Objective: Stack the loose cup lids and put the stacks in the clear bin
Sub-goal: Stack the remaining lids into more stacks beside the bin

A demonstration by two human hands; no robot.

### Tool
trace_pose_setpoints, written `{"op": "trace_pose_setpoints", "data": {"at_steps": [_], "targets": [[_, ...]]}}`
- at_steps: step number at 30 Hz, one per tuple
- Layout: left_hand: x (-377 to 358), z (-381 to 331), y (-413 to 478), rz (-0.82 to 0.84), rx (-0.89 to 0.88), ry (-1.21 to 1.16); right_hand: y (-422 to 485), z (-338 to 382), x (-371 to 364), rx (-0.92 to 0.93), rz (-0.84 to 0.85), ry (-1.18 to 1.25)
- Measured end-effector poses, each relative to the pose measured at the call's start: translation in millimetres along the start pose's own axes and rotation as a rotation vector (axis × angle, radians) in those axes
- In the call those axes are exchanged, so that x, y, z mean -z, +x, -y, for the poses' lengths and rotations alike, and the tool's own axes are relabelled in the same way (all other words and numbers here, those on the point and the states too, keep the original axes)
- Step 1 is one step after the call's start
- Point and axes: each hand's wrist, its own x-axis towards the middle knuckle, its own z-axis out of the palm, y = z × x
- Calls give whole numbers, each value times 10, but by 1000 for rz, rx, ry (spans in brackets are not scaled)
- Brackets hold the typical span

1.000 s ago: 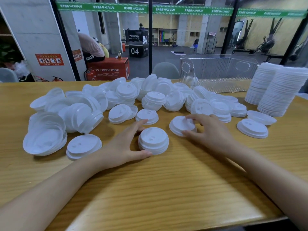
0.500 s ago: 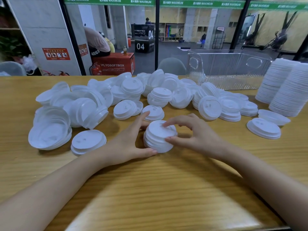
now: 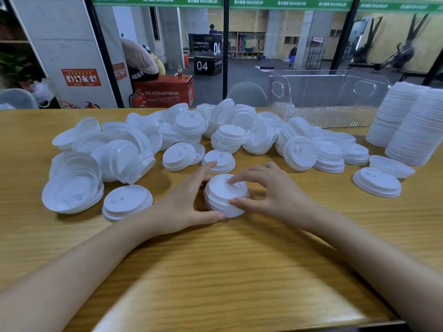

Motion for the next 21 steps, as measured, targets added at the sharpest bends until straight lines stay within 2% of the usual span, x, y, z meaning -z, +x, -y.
{"op": "trace_pose_setpoints", "data": {"at_steps": [14, 21], "targets": [[-1, -14, 7, -12, -34, 11, 1, -1, -9, 9, 4, -68], [2, -4, 8, -21, -57, 68, -64, -62, 69, -2, -42, 11]]}}
